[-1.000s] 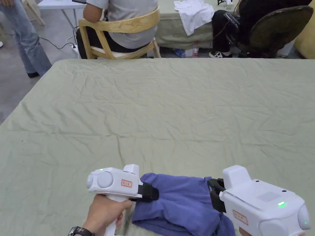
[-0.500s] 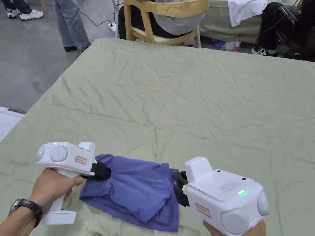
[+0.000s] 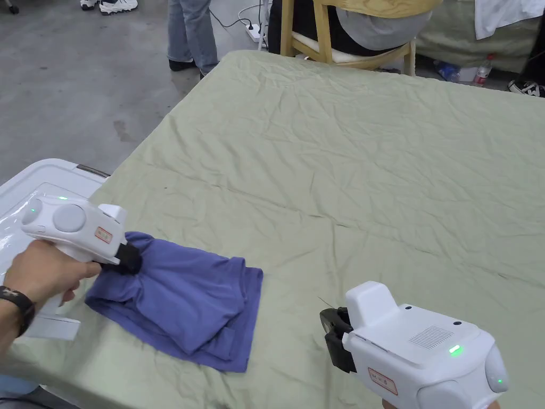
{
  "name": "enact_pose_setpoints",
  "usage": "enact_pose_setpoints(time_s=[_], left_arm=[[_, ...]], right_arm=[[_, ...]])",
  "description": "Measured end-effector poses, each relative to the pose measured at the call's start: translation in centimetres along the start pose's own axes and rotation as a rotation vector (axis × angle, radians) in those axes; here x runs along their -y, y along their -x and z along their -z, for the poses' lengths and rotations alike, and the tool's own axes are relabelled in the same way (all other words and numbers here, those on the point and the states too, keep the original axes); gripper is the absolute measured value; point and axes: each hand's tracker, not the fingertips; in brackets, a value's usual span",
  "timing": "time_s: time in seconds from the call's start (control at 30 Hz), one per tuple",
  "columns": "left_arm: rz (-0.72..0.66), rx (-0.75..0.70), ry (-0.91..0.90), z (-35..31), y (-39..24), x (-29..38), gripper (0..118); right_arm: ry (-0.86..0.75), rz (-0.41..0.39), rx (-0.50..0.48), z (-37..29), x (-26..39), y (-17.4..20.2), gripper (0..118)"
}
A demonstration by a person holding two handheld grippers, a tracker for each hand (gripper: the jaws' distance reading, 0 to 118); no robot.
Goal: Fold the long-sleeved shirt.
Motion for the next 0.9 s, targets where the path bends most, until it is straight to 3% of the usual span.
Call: enact_pose_setpoints(time_s=[0.2, 0.23, 0.3, 0.33, 0.37, 0.4, 0.43, 0.53, 0.7, 0.83, 0.9], left_arm=[[-0.018, -0.158, 0.028, -0.5, 2.9, 0.5, 14], [-0.001, -0.176, 0.042, -0.3, 3.1, 0.8, 20], [0.006, -0.168, 0.007, -0.1, 2.5, 1.5, 49], [0.0, -0.181, -0.013, -0.1, 2.1, 1.8, 57], [-0.011, -0.191, -0.032, -0.1, 2.2, 2.0, 57], [-0.039, -0.179, -0.065, -0.4, 2.0, 2.3, 82], [-0.074, -0.137, -0.096, -1.0, 2.0, 2.6, 89], [-0.203, -0.049, -0.236, -3.4, 0.8, 3.3, 89], [-0.088, -0.089, -0.374, -7.7, -5.1, 4.7, 89], [-0.057, 0.003, -0.481, -11.5, -11.6, 6.3, 89], [-0.018, -0.016, -0.527, -12.7, -15.4, 7.0, 89]], right_arm=[[0.012, 0.013, -0.001, 0.4, 0.3, -0.4, 1], [0.012, 0.015, -0.002, 0.4, 0.3, -0.4, 1], [0.009, 0.017, -0.002, 0.2, 0.2, -0.4, 1], [0.005, 0.018, -0.002, 0.0, 0.2, -0.4, 1], [0.003, 0.018, -0.003, -0.2, 0.2, -0.5, 1], [0.003, 0.017, -0.002, -0.3, 0.2, -0.5, 1], [0.0, 0.015, 0.001, -0.6, 0.3, -0.6, 1], [-0.017, 0.028, 0.009, -1.8, 0.7, -1.0, 1], [-0.082, 0.064, 0.057, -5.4, 1.8, -2.5, 1], [-0.156, 0.132, 0.111, -9.7, 3.0, -4.6, 1], [-0.184, 0.153, 0.161, -11.9, 3.7, -5.6, 1]])
